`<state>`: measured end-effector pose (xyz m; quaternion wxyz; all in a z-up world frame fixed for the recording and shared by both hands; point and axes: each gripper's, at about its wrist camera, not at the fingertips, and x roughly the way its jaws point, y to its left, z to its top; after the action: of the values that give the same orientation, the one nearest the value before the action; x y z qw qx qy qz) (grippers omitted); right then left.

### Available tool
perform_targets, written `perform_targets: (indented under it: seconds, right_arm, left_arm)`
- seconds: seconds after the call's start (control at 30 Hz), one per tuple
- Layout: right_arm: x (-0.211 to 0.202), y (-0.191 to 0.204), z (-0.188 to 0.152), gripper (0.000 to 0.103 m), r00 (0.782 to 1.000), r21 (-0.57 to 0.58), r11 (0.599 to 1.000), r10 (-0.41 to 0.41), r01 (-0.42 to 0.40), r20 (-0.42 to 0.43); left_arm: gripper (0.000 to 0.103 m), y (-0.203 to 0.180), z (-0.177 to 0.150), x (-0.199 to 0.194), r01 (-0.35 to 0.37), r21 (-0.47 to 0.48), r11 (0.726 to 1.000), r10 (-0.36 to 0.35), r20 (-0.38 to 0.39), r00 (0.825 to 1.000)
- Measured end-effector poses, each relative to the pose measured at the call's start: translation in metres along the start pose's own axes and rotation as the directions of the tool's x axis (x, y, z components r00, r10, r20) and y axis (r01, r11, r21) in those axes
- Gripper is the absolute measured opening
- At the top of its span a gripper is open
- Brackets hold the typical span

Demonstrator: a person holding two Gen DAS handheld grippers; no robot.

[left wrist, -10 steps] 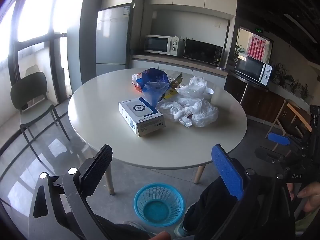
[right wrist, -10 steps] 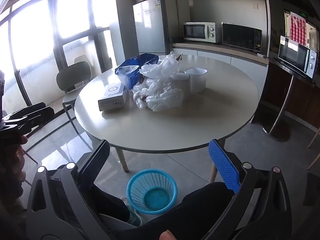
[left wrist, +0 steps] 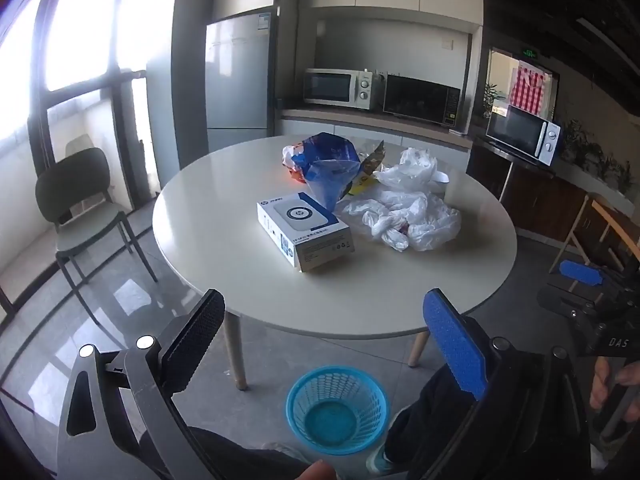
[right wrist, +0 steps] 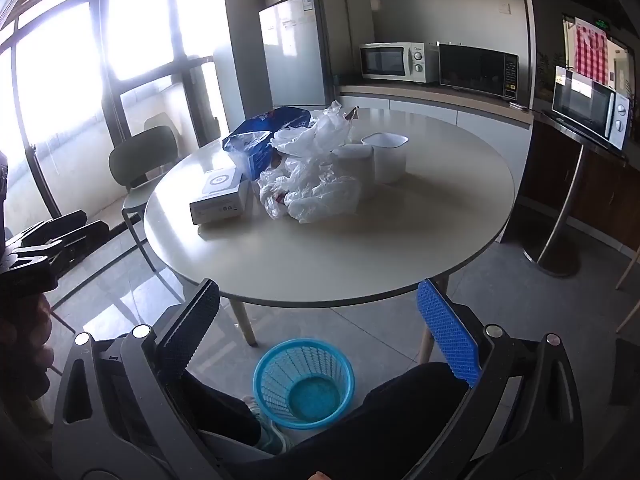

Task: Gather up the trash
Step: 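Move both tools toward the trash on the white table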

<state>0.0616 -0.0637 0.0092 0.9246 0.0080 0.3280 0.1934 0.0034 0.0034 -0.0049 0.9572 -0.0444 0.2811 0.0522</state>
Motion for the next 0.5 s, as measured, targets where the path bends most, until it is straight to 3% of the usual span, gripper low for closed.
perform_targets:
  seconds: [0.1, 0.23, 0.5]
  right_arm:
    - [-0.0026, 0.0025, 0.0008, 0.094, 1.000, -0.003, 1.000, 0.018, -0.018, 0.010]
    - [-0.0058, 0.0035, 0.0018, 0.094, 0.999, 0.002, 0.999, 0.038, -0.038, 0.020]
    - [-0.0066, 0.0068, 0.0032, 0.094, 0.999, -0.022, 0.999, 0.032, -0.031, 0.021]
  left_arm:
    - [0.097, 0.0003, 0.0017, -0.0028, 0.022, 0.008, 1.000, -0.023, 0.005, 1.000]
    - [0.097, 0.0062, 0.0004, -0.0020, 0.066, -0.053, 0.996, -0.065, 0.020, 0.998]
    - [0.097, 0.0081, 0.0031, -0.0038, 0.060, -0.058, 0.997, -0.058, 0.028, 0.998]
